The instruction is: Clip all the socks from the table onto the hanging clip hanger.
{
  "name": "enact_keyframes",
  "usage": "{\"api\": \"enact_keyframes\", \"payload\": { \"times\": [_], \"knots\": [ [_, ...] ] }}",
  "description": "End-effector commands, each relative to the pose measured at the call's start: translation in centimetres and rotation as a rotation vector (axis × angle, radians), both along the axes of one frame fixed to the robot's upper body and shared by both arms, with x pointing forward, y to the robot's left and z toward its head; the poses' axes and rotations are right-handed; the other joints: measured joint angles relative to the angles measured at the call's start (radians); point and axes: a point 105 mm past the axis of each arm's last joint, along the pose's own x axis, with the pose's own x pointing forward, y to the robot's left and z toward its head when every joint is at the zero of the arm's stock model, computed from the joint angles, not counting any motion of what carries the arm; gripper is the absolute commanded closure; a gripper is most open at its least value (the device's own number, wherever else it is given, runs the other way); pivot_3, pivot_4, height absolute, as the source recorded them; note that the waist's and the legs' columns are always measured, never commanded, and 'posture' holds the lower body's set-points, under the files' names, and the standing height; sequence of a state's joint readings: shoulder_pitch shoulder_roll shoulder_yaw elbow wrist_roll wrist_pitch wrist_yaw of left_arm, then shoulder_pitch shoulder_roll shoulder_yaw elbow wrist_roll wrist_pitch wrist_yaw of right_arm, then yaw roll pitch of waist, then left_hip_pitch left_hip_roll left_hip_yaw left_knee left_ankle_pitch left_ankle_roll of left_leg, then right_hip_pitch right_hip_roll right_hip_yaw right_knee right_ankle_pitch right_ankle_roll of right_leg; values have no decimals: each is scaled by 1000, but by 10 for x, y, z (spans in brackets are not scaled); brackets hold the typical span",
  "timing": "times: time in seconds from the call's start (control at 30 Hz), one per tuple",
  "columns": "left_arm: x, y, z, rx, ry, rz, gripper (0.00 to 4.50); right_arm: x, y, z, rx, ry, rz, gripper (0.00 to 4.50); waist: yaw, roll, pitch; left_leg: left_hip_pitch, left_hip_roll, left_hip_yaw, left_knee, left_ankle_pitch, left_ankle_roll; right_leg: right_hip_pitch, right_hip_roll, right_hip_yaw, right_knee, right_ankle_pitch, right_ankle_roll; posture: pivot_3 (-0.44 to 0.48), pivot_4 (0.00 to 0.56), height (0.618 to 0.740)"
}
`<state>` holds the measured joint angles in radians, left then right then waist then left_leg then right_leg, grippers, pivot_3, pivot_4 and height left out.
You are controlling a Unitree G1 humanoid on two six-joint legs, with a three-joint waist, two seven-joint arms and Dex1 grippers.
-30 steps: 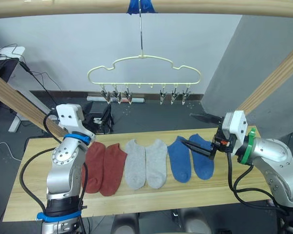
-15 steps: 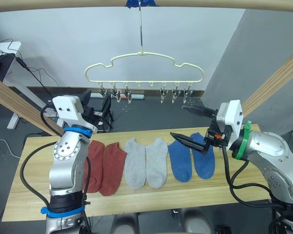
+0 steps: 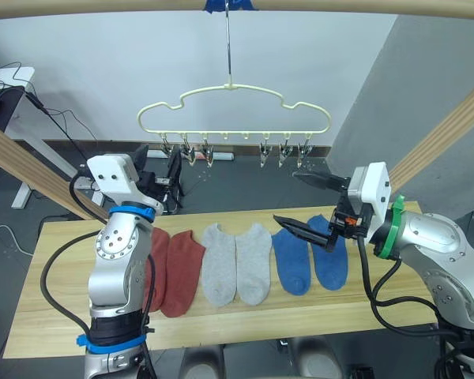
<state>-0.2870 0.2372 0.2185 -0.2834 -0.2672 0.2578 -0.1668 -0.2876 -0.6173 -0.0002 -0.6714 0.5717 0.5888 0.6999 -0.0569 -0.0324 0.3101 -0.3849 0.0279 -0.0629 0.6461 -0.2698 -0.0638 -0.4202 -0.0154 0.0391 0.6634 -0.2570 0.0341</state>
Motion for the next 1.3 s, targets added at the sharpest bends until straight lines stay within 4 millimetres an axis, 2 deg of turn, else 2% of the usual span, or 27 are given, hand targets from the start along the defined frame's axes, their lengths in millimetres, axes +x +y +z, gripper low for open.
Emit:
{"api": "enact_keyframes", "payload": {
  "times": [0.03, 0.5, 0.77, 0.87, 0.93, 1.13, 1.23, 1.3],
  "knots": [
    [-5, -2, 14, 2, -51, 3, 1173, -5, -2, 6, 2, -42, 18, 0, 0, 0, 0, 0, 0, 0, 0, 0, 0, 0, 0, 0, 0, 0, 0, -111, 333, 740],
    [-1, -9, 13, 4, -49, 18, 1173, -3, -2, 8, -1, -51, 18, 0, 0, 0, 0, 0, 0, 0, 0, 0, 0, 0, 0, 0, 0, 0, 0, -114, 331, 740],
    [-1, -11, 17, 26, -67, 23, 3557, -3, -2, 6, -2, -45, 16, 0, 0, 0, 0, 0, 0, 0, 0, 0, 0, 0, 0, 0, -1, 0, 0, -114, 331, 740],
    [-1, -11, 18, 33, -76, 30, 4222, -3, -3, 5, -3, -42, 14, 0, 0, 0, 0, 0, 0, 0, 0, 0, 0, 0, 0, 0, -1, 0, 0, -114, 331, 740],
    [-1, -10, 18, 34, -74, 29, 4376, -4, -3, 5, -3, -42, 14, 0, 0, 0, 0, 0, 0, 0, 0, 0, 0, 0, 0, 0, -1, 0, 0, -111, 331, 740],
    [-3, -10, 19, 48, -79, 29, 4390, -1, -5, 2, -12, -22, -9, 0, 0, 0, 0, 0, 0, 0, 0, 0, 0, 0, 0, 0, -1, 0, 0, -108, 328, 740],
    [-4, -12, 19, 68, -78, 12, 4390, 9, -13, -14, -100, 39, -97, 0, 0, 0, 0, 0, 0, 0, 0, 0, 0, 0, 0, 0, -1, 0, 0, -105, 329, 740],
    [-5, -13, 20, 85, -80, -4, 4390, 22, -27, -32, -144, 63, -227, 0, 0, 0, 0, 0, 0, 0, 0, 0, 0, 0, 0, 0, -1, 0, 0, -98, 335, 740]
  ]
}}
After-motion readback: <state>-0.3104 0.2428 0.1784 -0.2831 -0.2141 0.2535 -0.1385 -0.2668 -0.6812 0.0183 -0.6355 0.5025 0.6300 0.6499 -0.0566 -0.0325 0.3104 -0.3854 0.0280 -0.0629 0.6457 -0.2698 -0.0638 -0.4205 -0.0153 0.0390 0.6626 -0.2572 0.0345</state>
